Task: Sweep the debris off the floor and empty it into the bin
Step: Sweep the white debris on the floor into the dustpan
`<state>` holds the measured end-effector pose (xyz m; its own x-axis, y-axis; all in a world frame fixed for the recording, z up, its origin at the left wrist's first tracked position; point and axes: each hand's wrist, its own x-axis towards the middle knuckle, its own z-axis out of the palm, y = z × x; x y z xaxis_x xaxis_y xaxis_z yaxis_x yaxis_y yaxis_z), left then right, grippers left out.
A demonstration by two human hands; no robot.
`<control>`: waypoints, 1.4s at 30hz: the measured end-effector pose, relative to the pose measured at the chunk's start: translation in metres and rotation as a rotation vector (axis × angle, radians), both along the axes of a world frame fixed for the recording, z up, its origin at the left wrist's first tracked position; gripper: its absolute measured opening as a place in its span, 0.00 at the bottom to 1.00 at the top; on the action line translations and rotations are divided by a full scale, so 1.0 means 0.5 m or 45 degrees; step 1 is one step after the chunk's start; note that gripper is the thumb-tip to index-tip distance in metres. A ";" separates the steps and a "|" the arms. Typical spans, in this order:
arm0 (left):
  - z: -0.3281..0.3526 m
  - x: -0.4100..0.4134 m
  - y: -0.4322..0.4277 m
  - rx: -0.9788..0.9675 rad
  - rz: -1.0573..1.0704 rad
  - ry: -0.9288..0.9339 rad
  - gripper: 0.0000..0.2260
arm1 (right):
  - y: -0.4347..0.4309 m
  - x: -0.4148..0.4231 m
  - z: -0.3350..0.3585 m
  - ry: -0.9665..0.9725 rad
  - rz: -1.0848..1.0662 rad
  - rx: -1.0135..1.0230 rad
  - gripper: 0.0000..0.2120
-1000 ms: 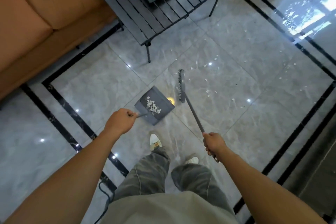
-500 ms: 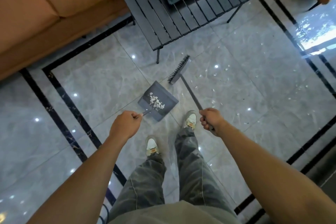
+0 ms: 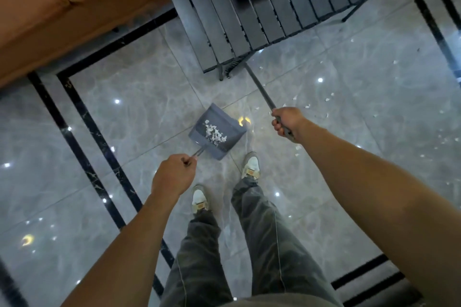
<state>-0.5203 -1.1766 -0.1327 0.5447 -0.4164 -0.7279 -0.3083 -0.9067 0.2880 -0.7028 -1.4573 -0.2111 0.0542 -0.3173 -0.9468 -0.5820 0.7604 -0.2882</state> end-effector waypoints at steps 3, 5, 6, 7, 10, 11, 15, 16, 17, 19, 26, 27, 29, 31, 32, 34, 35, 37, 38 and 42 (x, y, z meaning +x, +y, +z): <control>-0.008 -0.010 -0.025 0.015 0.031 -0.005 0.22 | -0.046 0.027 -0.017 -0.017 0.007 0.003 0.07; -0.011 -0.017 -0.037 0.014 0.059 -0.003 0.22 | -0.065 0.041 -0.028 -0.042 0.011 0.008 0.08; -0.017 -0.017 -0.044 0.010 0.084 -0.002 0.22 | -0.075 0.050 -0.038 -0.045 0.020 0.017 0.08; -0.020 -0.018 -0.047 0.008 0.111 0.001 0.22 | -0.081 0.057 -0.046 -0.056 0.029 0.033 0.07; -0.021 -0.022 -0.052 -0.007 0.175 0.020 0.23 | -0.091 0.071 -0.066 -0.062 0.073 0.085 0.06; -0.022 -0.024 -0.052 -0.011 0.183 0.022 0.23 | -0.093 0.073 -0.071 -0.049 0.098 0.109 0.07; -0.027 -0.024 -0.051 0.002 0.189 0.012 0.23 | -0.100 0.061 -0.084 0.021 0.162 0.178 0.08; -0.027 -0.023 -0.050 0.003 0.185 0.012 0.23 | -0.103 0.055 -0.083 0.022 0.156 0.172 0.09; -0.027 -0.021 -0.049 0.003 0.180 0.012 0.23 | -0.106 0.048 -0.079 0.032 0.149 0.160 0.09; -0.025 -0.018 -0.046 0.007 0.169 0.014 0.23 | -0.118 0.029 -0.071 0.083 0.177 0.141 0.10; -0.023 0.003 -0.038 -0.002 0.052 0.005 0.22 | -0.119 -0.113 -0.066 0.296 0.170 0.155 0.13; -0.025 0.008 -0.037 0.002 0.020 -0.003 0.22 | -0.107 -0.137 -0.060 0.327 0.160 0.159 0.13; -0.023 0.013 -0.030 -0.001 -0.018 -0.002 0.22 | -0.082 -0.178 -0.029 0.359 0.157 0.146 0.10; -0.019 0.018 -0.015 -0.014 -0.037 0.003 0.21 | -0.055 -0.214 0.019 0.321 0.139 0.082 0.09; -0.016 0.022 -0.003 -0.019 -0.038 0.000 0.21 | -0.039 -0.228 0.043 0.280 0.147 0.040 0.09; -0.015 0.033 0.021 -0.030 -0.035 -0.009 0.20 | -0.004 -0.248 0.080 0.203 0.195 -0.006 0.11; -0.014 0.040 0.039 -0.027 -0.033 -0.011 0.20 | 0.018 -0.251 0.094 0.182 0.223 -0.016 0.12; -0.011 0.053 0.072 -0.006 -0.035 -0.020 0.20 | 0.058 -0.241 0.106 0.177 0.291 -0.035 0.13; -0.009 0.060 0.092 0.003 -0.029 -0.023 0.21 | 0.080 -0.230 0.107 0.189 0.338 -0.050 0.13; 0.000 0.078 0.158 -0.008 -0.022 -0.047 0.22 | 0.163 -0.179 0.092 0.217 0.518 -0.078 0.15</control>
